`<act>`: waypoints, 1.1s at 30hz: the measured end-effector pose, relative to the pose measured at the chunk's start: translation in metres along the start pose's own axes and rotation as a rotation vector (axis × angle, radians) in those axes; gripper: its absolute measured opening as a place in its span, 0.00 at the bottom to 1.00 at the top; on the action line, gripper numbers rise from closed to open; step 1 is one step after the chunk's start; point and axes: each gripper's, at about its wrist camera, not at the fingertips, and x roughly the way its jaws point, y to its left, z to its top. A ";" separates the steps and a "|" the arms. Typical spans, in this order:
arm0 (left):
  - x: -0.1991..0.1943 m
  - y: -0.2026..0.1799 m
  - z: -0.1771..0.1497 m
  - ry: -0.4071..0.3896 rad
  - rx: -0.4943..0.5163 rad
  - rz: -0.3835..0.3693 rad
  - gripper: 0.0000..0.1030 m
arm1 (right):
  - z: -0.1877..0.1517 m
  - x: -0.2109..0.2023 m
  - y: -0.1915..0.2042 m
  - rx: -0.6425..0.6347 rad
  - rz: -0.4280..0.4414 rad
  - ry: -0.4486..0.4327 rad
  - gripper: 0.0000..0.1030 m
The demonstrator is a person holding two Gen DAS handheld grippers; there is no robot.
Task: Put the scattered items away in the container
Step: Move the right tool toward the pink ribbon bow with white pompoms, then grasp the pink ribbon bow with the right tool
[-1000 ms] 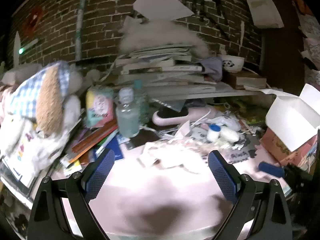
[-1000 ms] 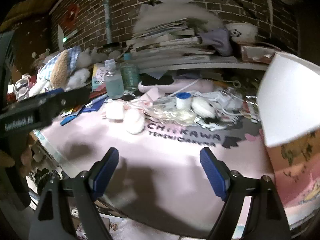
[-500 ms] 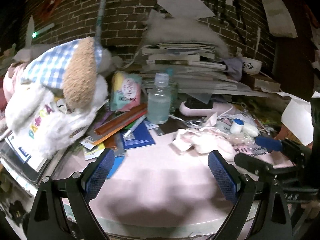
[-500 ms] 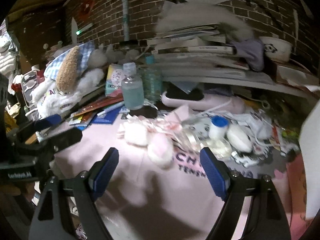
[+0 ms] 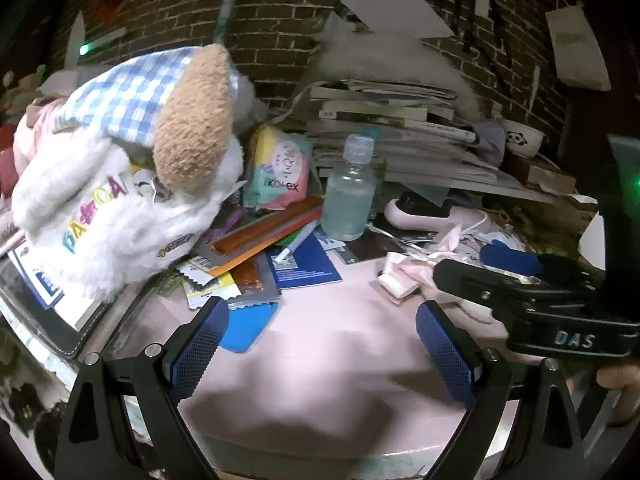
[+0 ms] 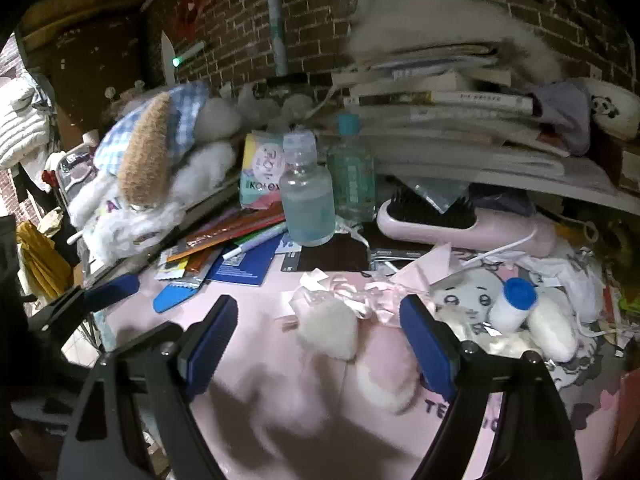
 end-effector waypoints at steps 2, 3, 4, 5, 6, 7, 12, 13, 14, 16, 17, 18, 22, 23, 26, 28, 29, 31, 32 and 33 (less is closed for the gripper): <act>0.003 0.002 -0.001 0.005 -0.004 0.003 0.91 | 0.001 0.009 -0.001 0.008 -0.024 0.025 0.79; 0.004 0.003 -0.002 0.008 -0.006 0.004 0.91 | 0.002 0.015 -0.002 0.019 -0.038 0.047 0.79; 0.006 0.003 -0.002 0.011 -0.007 0.004 0.91 | 0.002 0.019 -0.005 0.035 -0.037 0.068 0.79; 0.008 0.004 -0.003 0.014 -0.008 0.004 0.91 | 0.002 0.023 -0.008 0.053 -0.040 0.084 0.79; 0.010 0.004 -0.003 0.018 -0.010 0.003 0.91 | 0.002 0.025 -0.011 0.069 -0.052 0.097 0.79; 0.011 0.005 -0.004 0.020 -0.011 0.002 0.91 | 0.002 0.026 -0.013 0.076 -0.071 0.109 0.79; 0.017 0.005 -0.005 0.029 -0.013 -0.011 0.91 | 0.002 0.033 -0.025 0.103 -0.109 0.158 0.79; 0.018 0.005 -0.005 0.030 -0.013 -0.013 0.91 | 0.002 0.035 -0.026 0.105 -0.110 0.167 0.79; 0.019 0.004 -0.005 0.031 -0.014 -0.016 0.91 | 0.002 0.036 -0.027 0.104 -0.109 0.174 0.79; 0.020 0.003 -0.005 0.032 -0.013 -0.022 0.91 | 0.002 0.038 -0.028 0.102 -0.107 0.189 0.79; 0.020 0.002 -0.006 0.032 -0.012 -0.024 0.91 | 0.002 0.038 -0.028 0.104 -0.106 0.192 0.79; 0.021 0.002 -0.006 0.033 -0.012 -0.026 0.91 | 0.002 0.038 -0.028 0.108 -0.103 0.191 0.79; 0.022 0.001 -0.005 0.036 -0.012 -0.028 0.91 | 0.002 0.037 -0.029 0.105 -0.100 0.192 0.77; 0.022 0.001 -0.005 0.035 -0.012 -0.028 0.91 | 0.002 0.037 -0.029 0.104 -0.099 0.191 0.72; 0.021 0.001 -0.005 0.034 -0.013 -0.027 0.91 | 0.000 0.036 -0.027 0.086 -0.096 0.188 0.63; 0.021 0.001 -0.005 0.034 -0.014 -0.027 0.91 | -0.001 0.034 -0.026 0.081 -0.092 0.182 0.58; 0.021 0.001 -0.005 0.034 -0.014 -0.028 0.91 | -0.001 0.033 -0.025 0.080 -0.090 0.179 0.55; 0.021 0.001 -0.005 0.034 -0.013 -0.029 0.91 | -0.003 0.031 -0.025 0.074 -0.091 0.173 0.50; 0.021 0.001 -0.005 0.033 -0.013 -0.029 0.91 | -0.003 0.030 -0.024 0.071 -0.092 0.169 0.47; 0.021 0.001 -0.005 0.033 -0.014 -0.030 0.91 | -0.004 0.029 -0.023 0.067 -0.095 0.163 0.45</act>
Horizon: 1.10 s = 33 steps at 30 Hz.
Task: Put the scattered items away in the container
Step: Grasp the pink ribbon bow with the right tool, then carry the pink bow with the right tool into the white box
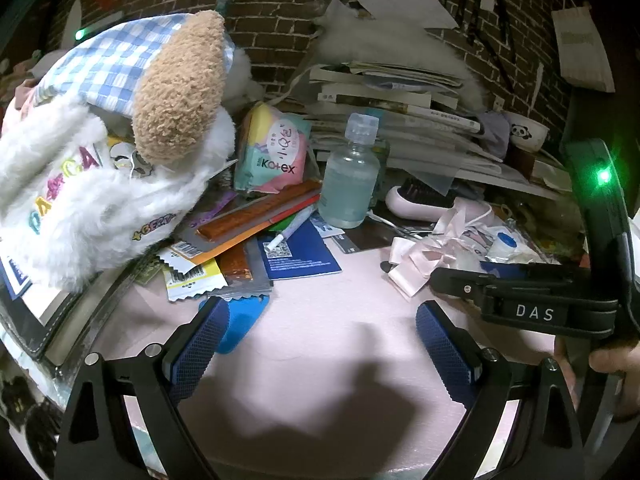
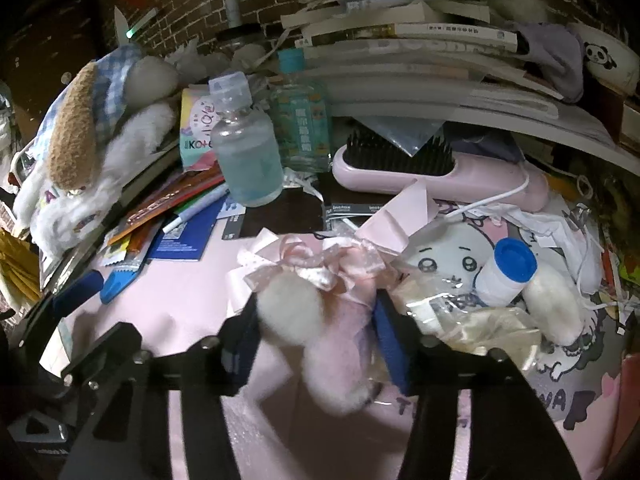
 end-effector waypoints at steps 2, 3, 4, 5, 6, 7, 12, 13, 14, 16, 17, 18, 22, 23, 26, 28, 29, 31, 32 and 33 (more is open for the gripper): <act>-0.001 -0.001 0.000 0.000 0.000 -0.002 0.91 | -0.001 -0.002 0.002 -0.011 -0.005 -0.012 0.43; -0.001 -0.001 0.000 0.000 0.000 -0.002 0.91 | -0.002 -0.003 0.003 -0.014 -0.005 -0.015 0.43; -0.001 -0.002 0.000 0.000 0.000 -0.002 0.91 | -0.002 -0.005 0.003 -0.014 -0.001 -0.017 0.43; -0.001 -0.002 0.001 -0.001 0.000 -0.003 0.91 | -0.002 -0.005 0.004 -0.015 0.003 -0.020 0.41; -0.002 -0.002 0.001 -0.001 -0.002 -0.003 0.91 | -0.002 -0.007 0.004 -0.018 0.004 -0.025 0.40; -0.002 -0.002 0.001 -0.002 -0.002 -0.004 0.91 | -0.002 -0.009 0.005 -0.024 0.001 -0.033 0.39; -0.006 -0.004 0.002 -0.005 0.000 -0.004 0.91 | -0.001 -0.022 0.010 -0.040 0.003 -0.078 0.39; -0.006 -0.004 0.002 -0.005 0.000 -0.004 0.91 | 0.000 -0.024 0.011 -0.043 0.003 -0.086 0.39; -0.006 -0.004 0.002 -0.005 0.000 -0.004 0.91 | 0.000 -0.027 0.013 -0.047 0.000 -0.095 0.39; -0.007 -0.005 0.002 -0.006 0.001 -0.004 0.91 | 0.001 -0.033 0.016 -0.059 -0.008 -0.115 0.39; -0.008 -0.005 0.002 -0.007 0.002 -0.004 0.91 | 0.001 -0.036 0.017 -0.064 -0.010 -0.122 0.39; -0.009 -0.005 0.003 -0.009 0.002 -0.005 0.91 | 0.001 -0.039 0.018 -0.068 -0.011 -0.131 0.39; -0.014 -0.007 0.003 -0.013 0.004 -0.005 0.91 | 0.001 -0.055 0.025 -0.093 -0.025 -0.178 0.39; -0.015 -0.008 0.004 -0.015 0.005 -0.007 0.91 | 0.001 -0.059 0.027 -0.100 -0.031 -0.191 0.39; -0.019 -0.009 0.004 -0.018 0.009 -0.013 0.91 | 0.002 -0.071 0.030 -0.116 -0.041 -0.222 0.39; -0.021 -0.011 0.004 -0.019 0.012 -0.017 0.91 | 0.002 -0.079 0.032 -0.124 -0.047 -0.239 0.39; -0.022 -0.012 0.004 -0.019 0.013 -0.018 0.91 | 0.001 -0.083 0.033 -0.129 -0.052 -0.247 0.39; -0.024 -0.014 0.004 -0.021 0.017 -0.019 0.91 | 0.001 -0.093 0.033 -0.136 -0.068 -0.272 0.39; -0.025 -0.015 0.004 -0.023 0.019 -0.021 0.91 | 0.002 -0.097 0.033 -0.138 -0.075 -0.282 0.39; -0.026 -0.017 0.004 -0.024 0.021 -0.022 0.91 | 0.002 -0.103 0.033 -0.140 -0.083 -0.294 0.39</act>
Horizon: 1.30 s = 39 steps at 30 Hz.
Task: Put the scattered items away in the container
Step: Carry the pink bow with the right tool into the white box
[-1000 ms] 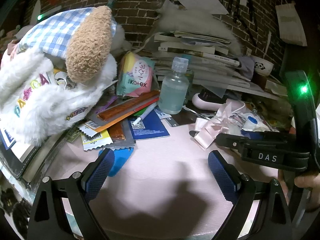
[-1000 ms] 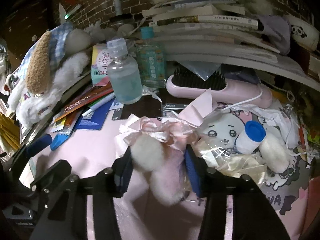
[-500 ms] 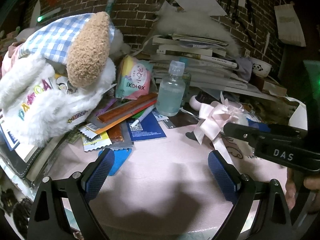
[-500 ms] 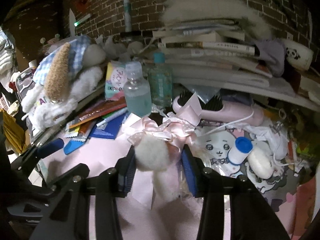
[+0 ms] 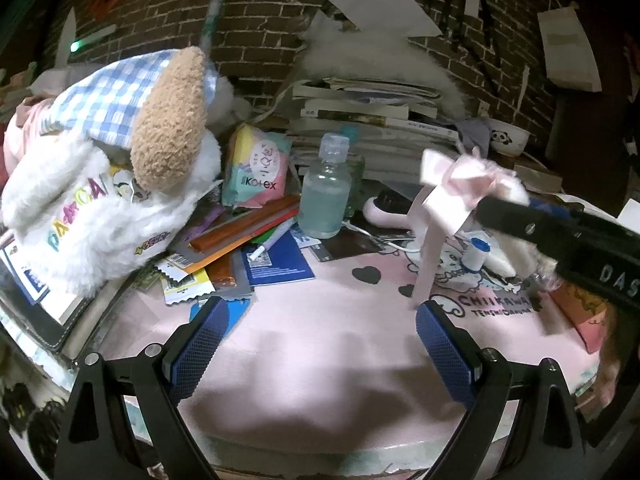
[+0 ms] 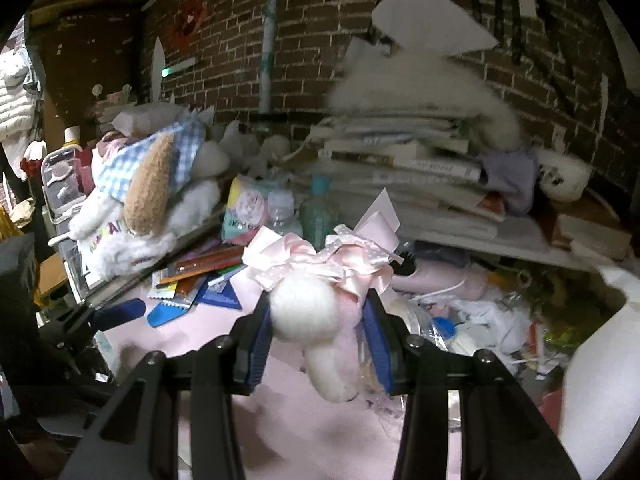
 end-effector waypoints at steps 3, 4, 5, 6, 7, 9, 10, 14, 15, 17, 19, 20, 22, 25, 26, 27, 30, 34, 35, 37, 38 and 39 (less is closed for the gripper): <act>-0.002 -0.005 0.001 -0.002 0.008 -0.005 0.91 | 0.004 -0.014 -0.005 0.000 -0.022 -0.024 0.39; -0.003 -0.007 0.001 -0.003 0.010 -0.007 0.91 | 0.005 -0.019 -0.007 -0.001 -0.031 -0.031 0.39; -0.003 -0.009 0.001 -0.002 0.013 -0.009 0.91 | 0.006 -0.023 -0.010 0.000 -0.038 -0.037 0.39; -0.004 -0.011 0.001 -0.001 0.017 -0.013 0.91 | 0.006 -0.028 -0.012 0.001 -0.048 -0.042 0.39; -0.004 -0.014 0.001 0.000 0.020 -0.017 0.91 | 0.007 -0.032 -0.016 0.002 -0.057 -0.045 0.39; -0.005 -0.019 0.002 0.003 0.026 -0.029 0.91 | 0.008 -0.041 -0.024 0.006 -0.080 -0.045 0.39; -0.005 -0.021 0.002 0.004 0.029 -0.037 0.91 | 0.008 -0.044 -0.028 0.008 -0.089 -0.044 0.39; -0.008 -0.032 0.002 0.005 0.048 -0.053 0.91 | 0.009 -0.061 -0.050 0.027 -0.133 -0.044 0.39; -0.009 -0.035 0.002 0.006 0.052 -0.057 0.91 | 0.009 -0.066 -0.056 0.033 -0.143 -0.045 0.39; -0.009 -0.040 0.003 0.007 0.060 -0.065 0.91 | 0.010 -0.075 -0.068 0.042 -0.163 -0.042 0.39; -0.010 -0.045 0.003 0.008 0.069 -0.073 0.91 | 0.012 -0.084 -0.082 0.049 -0.183 -0.035 0.39; -0.010 -0.048 0.003 0.009 0.073 -0.076 0.91 | 0.013 -0.088 -0.090 0.054 -0.193 -0.028 0.39; -0.009 -0.053 0.003 0.012 0.080 -0.082 0.91 | 0.014 -0.096 -0.103 0.066 -0.209 -0.016 0.39; -0.009 -0.059 0.004 0.014 0.090 -0.093 0.91 | 0.015 -0.108 -0.123 0.060 -0.259 0.007 0.39; -0.009 -0.061 0.004 0.014 0.093 -0.097 0.91 | 0.015 -0.111 -0.128 0.057 -0.272 0.018 0.39; -0.009 -0.062 0.004 0.015 0.095 -0.100 0.91 | 0.015 -0.113 -0.134 0.053 -0.283 0.036 0.39; -0.007 -0.067 0.004 0.019 0.101 -0.106 0.91 | 0.013 -0.119 -0.151 0.048 -0.309 0.090 0.39; -0.004 -0.073 0.004 0.025 0.111 -0.113 0.91 | 0.009 -0.127 -0.167 0.012 -0.380 0.144 0.39; -0.003 -0.074 0.004 0.027 0.114 -0.115 0.91 | 0.007 -0.128 -0.170 0.004 -0.394 0.155 0.39; -0.002 -0.077 0.003 0.029 0.118 -0.120 0.91 | 0.005 -0.132 -0.177 -0.001 -0.413 0.178 0.39; -0.002 -0.078 0.003 0.031 0.120 -0.122 0.91 | 0.005 -0.134 -0.180 0.001 -0.419 0.187 0.39; -0.001 -0.080 0.003 0.032 0.122 -0.124 0.91 | 0.004 -0.136 -0.183 0.000 -0.427 0.195 0.39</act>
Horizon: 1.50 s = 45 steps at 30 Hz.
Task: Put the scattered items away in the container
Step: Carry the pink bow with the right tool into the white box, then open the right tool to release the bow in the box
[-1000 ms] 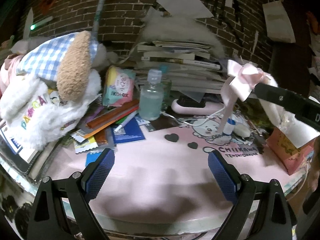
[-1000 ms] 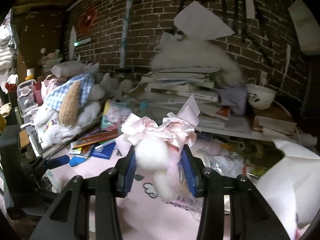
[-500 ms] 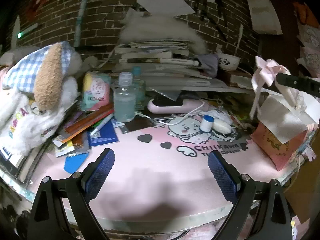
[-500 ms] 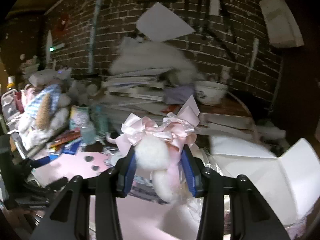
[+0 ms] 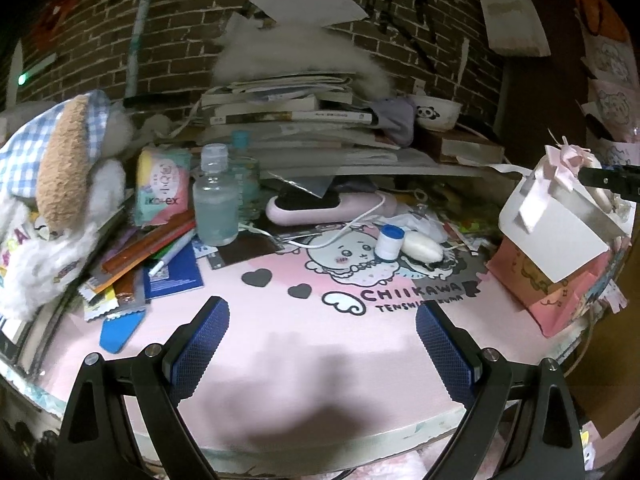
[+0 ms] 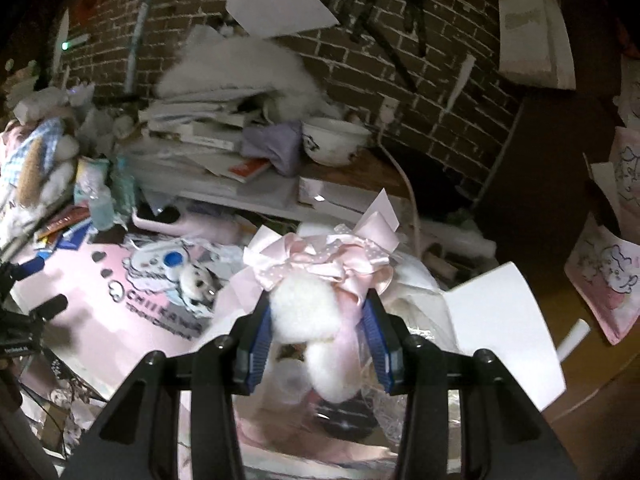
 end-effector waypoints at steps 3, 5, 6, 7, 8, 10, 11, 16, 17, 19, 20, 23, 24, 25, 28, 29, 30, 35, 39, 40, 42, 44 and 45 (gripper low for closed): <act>0.002 -0.002 0.000 0.004 0.005 -0.003 0.91 | -0.002 -0.004 -0.009 -0.010 -0.036 0.010 0.39; 0.002 -0.003 0.000 0.005 0.006 -0.003 0.91 | -0.002 -0.006 -0.014 -0.015 -0.048 0.027 0.39; 0.002 -0.004 0.001 0.005 0.007 -0.003 0.91 | -0.003 -0.006 -0.018 -0.018 -0.049 0.043 0.39; 0.002 -0.005 0.001 0.005 0.008 -0.003 0.91 | -0.003 -0.005 -0.020 -0.022 -0.048 0.063 0.39; 0.002 -0.005 0.001 0.005 0.008 -0.003 0.91 | -0.004 -0.005 -0.022 -0.025 -0.047 0.079 0.39; 0.003 -0.006 0.001 0.005 0.009 -0.004 0.91 | -0.005 -0.001 -0.024 -0.042 -0.041 0.125 0.39; 0.003 -0.006 0.001 0.006 0.010 -0.004 0.91 | -0.005 0.002 -0.025 -0.047 -0.037 0.145 0.39; 0.003 -0.009 0.001 0.007 0.015 -0.006 0.91 | -0.007 0.021 -0.033 -0.070 0.003 0.280 0.39; 0.003 -0.009 0.001 0.007 0.015 -0.005 0.91 | -0.007 0.025 -0.035 -0.075 0.007 0.305 0.39; 0.003 -0.009 0.001 0.007 0.014 -0.004 0.91 | -0.010 0.034 -0.038 -0.078 0.026 0.358 0.39; 0.003 -0.009 0.001 0.008 0.014 -0.004 0.91 | -0.010 0.037 -0.038 -0.078 0.033 0.377 0.39; 0.004 -0.010 0.001 0.012 0.017 -0.005 0.91 | -0.013 0.048 -0.040 -0.089 0.046 0.431 0.39; 0.005 -0.011 0.000 0.014 0.017 -0.005 0.91 | -0.013 0.051 -0.040 -0.089 0.052 0.447 0.40; 0.005 -0.011 0.000 0.016 0.018 -0.007 0.91 | -0.014 0.054 -0.041 -0.087 0.059 0.460 0.40; 0.006 -0.012 0.000 0.018 0.020 -0.010 0.91 | -0.017 0.061 -0.042 -0.083 0.069 0.486 0.40; 0.006 -0.012 0.000 0.018 0.020 -0.009 0.91 | -0.018 0.063 -0.042 -0.083 0.074 0.494 0.41; 0.006 -0.012 0.000 0.018 0.019 -0.008 0.91 | -0.019 0.065 -0.042 -0.082 0.081 0.503 0.42; 0.007 -0.011 -0.001 0.022 0.017 -0.005 0.91 | -0.018 0.070 -0.041 -0.081 0.093 0.513 0.47; 0.007 -0.011 -0.001 0.021 0.017 -0.005 0.91 | -0.017 0.069 -0.041 -0.082 0.087 0.498 0.63; 0.007 -0.011 -0.001 0.021 0.017 -0.004 0.91 | -0.016 0.067 -0.041 -0.082 0.081 0.488 0.65; 0.007 -0.011 -0.001 0.020 0.016 -0.005 0.91 | -0.014 0.064 -0.041 -0.083 0.070 0.474 0.66; 0.007 -0.011 -0.001 0.020 0.016 -0.005 0.91 | -0.013 0.060 -0.040 -0.084 0.058 0.456 0.66; 0.007 -0.011 -0.001 0.021 0.017 -0.005 0.91 | -0.012 0.057 -0.039 -0.090 0.038 0.437 0.66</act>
